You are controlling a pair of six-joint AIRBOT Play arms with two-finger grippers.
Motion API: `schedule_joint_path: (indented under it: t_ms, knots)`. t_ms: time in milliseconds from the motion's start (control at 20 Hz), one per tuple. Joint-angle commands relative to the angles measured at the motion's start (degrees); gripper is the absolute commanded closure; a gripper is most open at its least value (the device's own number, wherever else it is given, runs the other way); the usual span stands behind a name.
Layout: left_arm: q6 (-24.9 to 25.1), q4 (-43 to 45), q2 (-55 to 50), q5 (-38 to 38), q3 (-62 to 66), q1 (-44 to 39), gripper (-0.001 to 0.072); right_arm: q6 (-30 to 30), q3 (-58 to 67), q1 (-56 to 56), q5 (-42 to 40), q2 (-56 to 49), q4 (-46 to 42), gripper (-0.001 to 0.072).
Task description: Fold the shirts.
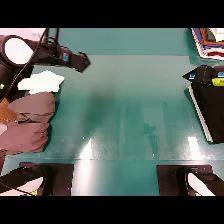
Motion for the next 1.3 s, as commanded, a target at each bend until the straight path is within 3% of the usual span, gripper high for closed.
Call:
schedule_joint_path:
  t_ms: [0, 250, 600, 650, 750, 1050, 1250]
  knots:
    - [-8.2, 15.9, -1.7, -0.7, -0.6, 7.5, 0.0136, 0.0, 0.1, 0.0, 0.0, 0.0, 0.0, 0.0698]
    - [-8.5, 15.3, -10.8, 3.2, -5.6, 20.0, 0.0136, 0.0, 0.0, 0.0, 0.0, 0.0, 0.0, 0.0698]
    - [-9.3, 15.2, -23.1, 7.6, -5.6, 22.7, 0.0137, 0.1, 0.0, 0.0, 0.0, 0.0, 0.0, 0.0698]
    - [-9.3, 15.2, -23.1, 7.8, -5.4, 22.7, 0.0191, 0.1, 0.0, 0.0, 0.0, 0.0, 0.0, 0.0698]
    - [-9.2, 15.3, -23.0, 6.1, -3.6, 22.7, 0.0677, 0.1, 0.1, 0.0, 0.0, 0.0, 0.5, 0.0698]
    - [-8.4, 14.4, -11.7, -0.5, 7.6, 22.4, 0.0677, 2.6, 0.1, 0.0, -5.4, 3.9, 0.5, 0.0698]
    - [-1.9, 10.8, 1.4, -7.0, 17.3, 18.0, 0.0679, 3.0, 0.1, 0.0, -14.5, 9.3, 0.4, 0.0699]
